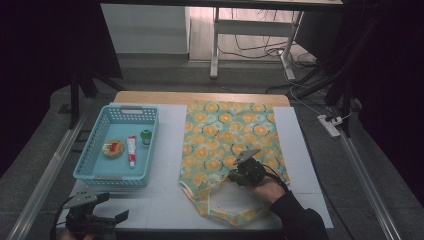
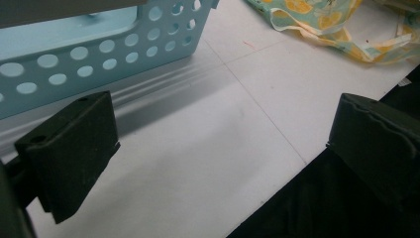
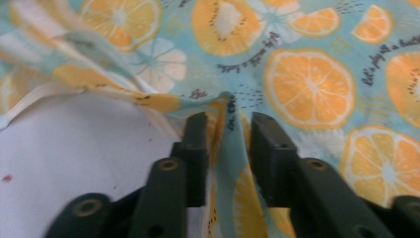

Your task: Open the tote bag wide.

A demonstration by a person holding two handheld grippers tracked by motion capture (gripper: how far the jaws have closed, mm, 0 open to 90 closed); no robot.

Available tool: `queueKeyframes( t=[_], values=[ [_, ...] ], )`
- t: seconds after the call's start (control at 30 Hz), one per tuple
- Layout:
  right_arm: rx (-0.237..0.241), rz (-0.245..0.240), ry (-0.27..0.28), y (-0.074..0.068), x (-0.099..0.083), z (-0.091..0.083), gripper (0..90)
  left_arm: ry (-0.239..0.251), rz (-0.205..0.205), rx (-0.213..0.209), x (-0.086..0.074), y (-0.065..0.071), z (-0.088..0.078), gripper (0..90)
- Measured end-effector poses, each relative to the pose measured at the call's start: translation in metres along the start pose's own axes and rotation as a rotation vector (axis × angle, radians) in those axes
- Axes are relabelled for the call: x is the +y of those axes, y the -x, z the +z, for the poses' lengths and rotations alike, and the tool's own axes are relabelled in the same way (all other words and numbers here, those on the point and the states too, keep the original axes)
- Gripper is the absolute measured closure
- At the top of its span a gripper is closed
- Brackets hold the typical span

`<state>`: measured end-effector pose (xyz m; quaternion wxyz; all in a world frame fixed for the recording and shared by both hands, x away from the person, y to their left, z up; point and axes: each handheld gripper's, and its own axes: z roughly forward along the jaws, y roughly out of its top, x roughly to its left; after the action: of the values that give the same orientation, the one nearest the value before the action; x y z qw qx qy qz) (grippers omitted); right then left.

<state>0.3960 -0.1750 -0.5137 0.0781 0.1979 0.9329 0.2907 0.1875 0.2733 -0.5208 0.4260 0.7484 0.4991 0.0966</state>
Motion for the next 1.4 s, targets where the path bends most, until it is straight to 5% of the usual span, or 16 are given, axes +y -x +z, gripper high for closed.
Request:
queueKeyframes(
  t=[0.13, 0.47, 0.5, 0.53, 0.9, 1.13, 1.4],
  values=[
    [0.010, -0.021, -0.006, -0.003, 0.000, 0.000, 89.3, 0.000, 0.000, 0.000, 0.000, 0.000, 0.000, 0.0],
    [0.020, -0.001, 0.039, -0.003, 0.005, -0.005, 88.9, -0.002, -0.001, 0.000, 0.000, 0.000, 0.000, 0.0],
    [0.026, 0.002, 0.040, -0.004, 0.006, -0.003, 84.7, -0.002, -0.002, 0.000, 0.000, 0.000, 0.000, 0.0],
    [0.030, -0.001, 0.039, -0.007, 0.007, 0.001, 71.1, -0.002, -0.002, 0.000, 0.000, 0.000, 0.000, 0.0],
    [0.080, -0.060, 0.055, -0.021, 0.022, 0.017, 52.1, -0.001, -0.004, 0.000, 0.000, 0.000, 0.000, 0.0],
    [0.150, -0.137, 0.062, -0.036, 0.036, 0.023, 52.7, -0.002, -0.005, -0.001, 0.000, -0.001, 0.000, 0.0],
    [0.152, -0.211, 0.052, -0.046, 0.051, 0.039, 60.8, 0.000, -0.006, -0.002, 0.000, -0.001, 0.000, 0.0]
  ],
)
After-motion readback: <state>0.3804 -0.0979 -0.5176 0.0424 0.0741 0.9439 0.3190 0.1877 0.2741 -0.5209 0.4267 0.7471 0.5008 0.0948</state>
